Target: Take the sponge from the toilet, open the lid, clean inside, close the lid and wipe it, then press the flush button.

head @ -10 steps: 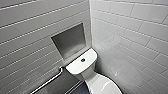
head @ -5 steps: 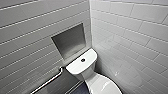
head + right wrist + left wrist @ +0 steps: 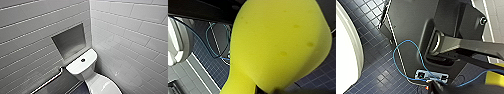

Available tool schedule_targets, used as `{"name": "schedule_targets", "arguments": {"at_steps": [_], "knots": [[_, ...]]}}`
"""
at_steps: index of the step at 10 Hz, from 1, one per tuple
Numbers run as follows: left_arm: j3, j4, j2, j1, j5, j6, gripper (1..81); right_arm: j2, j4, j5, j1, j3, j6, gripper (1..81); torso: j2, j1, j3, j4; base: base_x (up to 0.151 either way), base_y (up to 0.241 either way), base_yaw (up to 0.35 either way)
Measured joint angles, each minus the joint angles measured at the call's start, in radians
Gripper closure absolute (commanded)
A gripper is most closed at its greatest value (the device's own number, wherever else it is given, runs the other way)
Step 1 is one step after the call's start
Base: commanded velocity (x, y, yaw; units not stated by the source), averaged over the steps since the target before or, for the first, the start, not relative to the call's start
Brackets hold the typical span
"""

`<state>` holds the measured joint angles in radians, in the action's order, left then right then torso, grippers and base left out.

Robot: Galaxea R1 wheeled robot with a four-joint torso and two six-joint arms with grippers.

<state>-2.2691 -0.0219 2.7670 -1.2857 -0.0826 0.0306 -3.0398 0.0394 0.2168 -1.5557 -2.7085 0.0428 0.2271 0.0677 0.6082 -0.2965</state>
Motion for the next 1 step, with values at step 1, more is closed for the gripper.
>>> {"name": "schedule_targets", "arguments": {"at_steps": [1], "knots": [[-0.077, 0.008, 0.044, -0.012, 0.009, 0.000, 81.1, -0.002, -0.001, -0.027, 0.004, -0.005, 0.003, 81.1, 0.000, 0.000, 0.000, 0.000, 0.000, 0.000, 0.000]]}}
